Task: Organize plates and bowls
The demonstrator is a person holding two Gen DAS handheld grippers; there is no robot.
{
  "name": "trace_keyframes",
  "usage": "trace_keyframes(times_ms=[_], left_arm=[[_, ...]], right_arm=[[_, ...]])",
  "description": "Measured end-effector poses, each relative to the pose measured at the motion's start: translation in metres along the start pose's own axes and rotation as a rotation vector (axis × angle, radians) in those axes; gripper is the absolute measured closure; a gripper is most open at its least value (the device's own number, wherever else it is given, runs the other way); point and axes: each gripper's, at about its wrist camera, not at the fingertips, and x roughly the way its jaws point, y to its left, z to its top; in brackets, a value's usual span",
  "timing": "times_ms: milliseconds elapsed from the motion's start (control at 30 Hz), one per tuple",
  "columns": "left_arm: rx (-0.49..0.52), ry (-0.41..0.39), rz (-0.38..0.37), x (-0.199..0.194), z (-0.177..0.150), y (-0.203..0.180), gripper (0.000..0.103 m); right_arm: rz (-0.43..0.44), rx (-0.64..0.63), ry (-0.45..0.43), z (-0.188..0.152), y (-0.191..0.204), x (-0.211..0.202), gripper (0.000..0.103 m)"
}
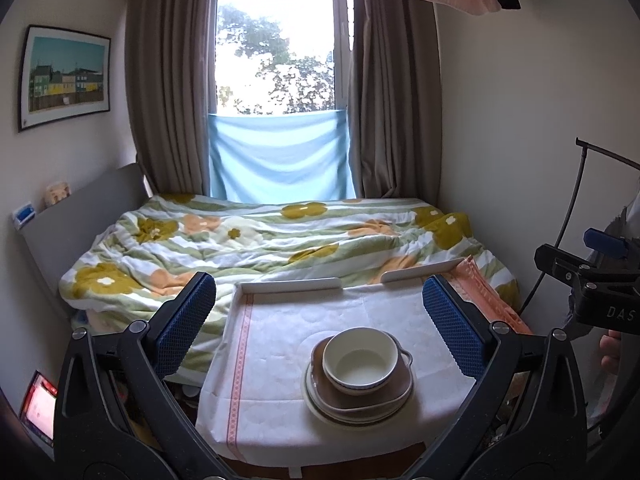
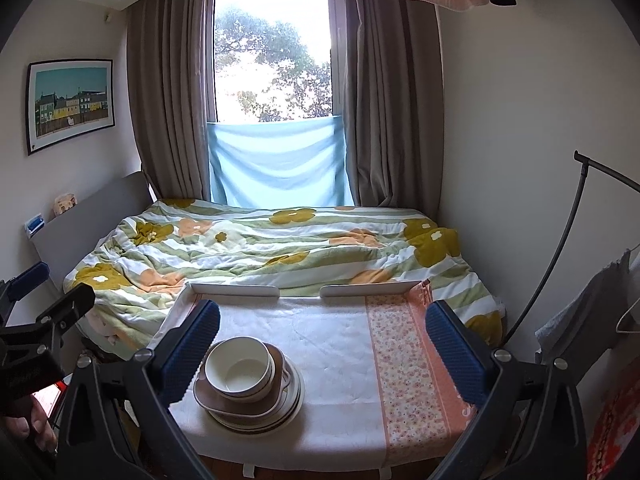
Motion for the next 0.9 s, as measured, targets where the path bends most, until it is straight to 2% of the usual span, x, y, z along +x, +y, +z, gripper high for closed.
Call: trace_keyframes(times_ms=[900], left_arm=[[-0.011, -0.005, -0.003, 0.018, 0.006, -0.001, 0.0]], right_arm=[[-0.005, 0.001, 0.003, 0.005, -0.003, 0.008, 0.001]])
